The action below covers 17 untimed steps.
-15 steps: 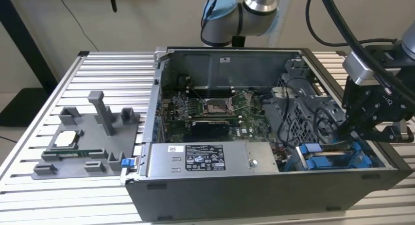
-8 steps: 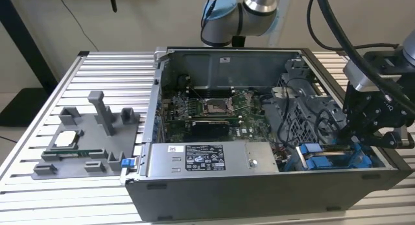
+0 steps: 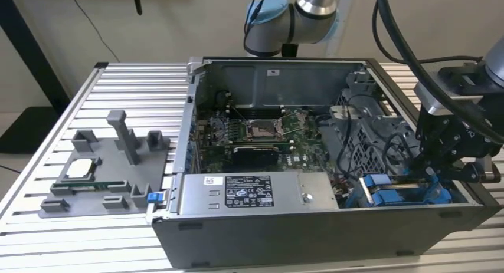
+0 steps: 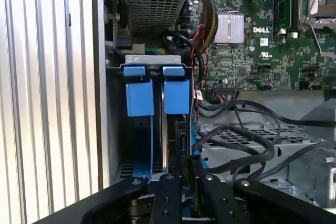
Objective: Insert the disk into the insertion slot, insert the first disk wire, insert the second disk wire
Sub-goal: 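Insert the first disk wire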
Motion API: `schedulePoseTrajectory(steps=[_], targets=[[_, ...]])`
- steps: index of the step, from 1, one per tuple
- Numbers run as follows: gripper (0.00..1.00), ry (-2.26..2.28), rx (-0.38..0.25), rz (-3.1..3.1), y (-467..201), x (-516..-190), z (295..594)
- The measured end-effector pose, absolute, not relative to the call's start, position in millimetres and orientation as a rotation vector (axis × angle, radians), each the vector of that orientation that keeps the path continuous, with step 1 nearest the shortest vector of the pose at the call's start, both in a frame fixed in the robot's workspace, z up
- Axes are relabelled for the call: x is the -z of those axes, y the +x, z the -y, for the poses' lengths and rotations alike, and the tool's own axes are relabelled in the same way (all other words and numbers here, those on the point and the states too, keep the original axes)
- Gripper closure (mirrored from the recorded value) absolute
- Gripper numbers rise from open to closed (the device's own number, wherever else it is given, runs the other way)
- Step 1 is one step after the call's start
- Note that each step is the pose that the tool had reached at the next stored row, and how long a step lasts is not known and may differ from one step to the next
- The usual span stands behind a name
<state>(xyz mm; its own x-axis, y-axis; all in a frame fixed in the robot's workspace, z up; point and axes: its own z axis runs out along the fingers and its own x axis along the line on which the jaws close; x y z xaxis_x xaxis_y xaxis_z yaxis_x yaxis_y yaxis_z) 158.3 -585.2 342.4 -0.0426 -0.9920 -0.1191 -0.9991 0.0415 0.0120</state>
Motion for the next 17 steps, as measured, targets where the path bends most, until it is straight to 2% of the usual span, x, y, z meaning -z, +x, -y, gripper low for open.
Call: schedulePoseTrajectory(steps=[17], targets=[[1.0, -2.117, -0.137, -2.209, 159.6, -335.1, 584.7]])
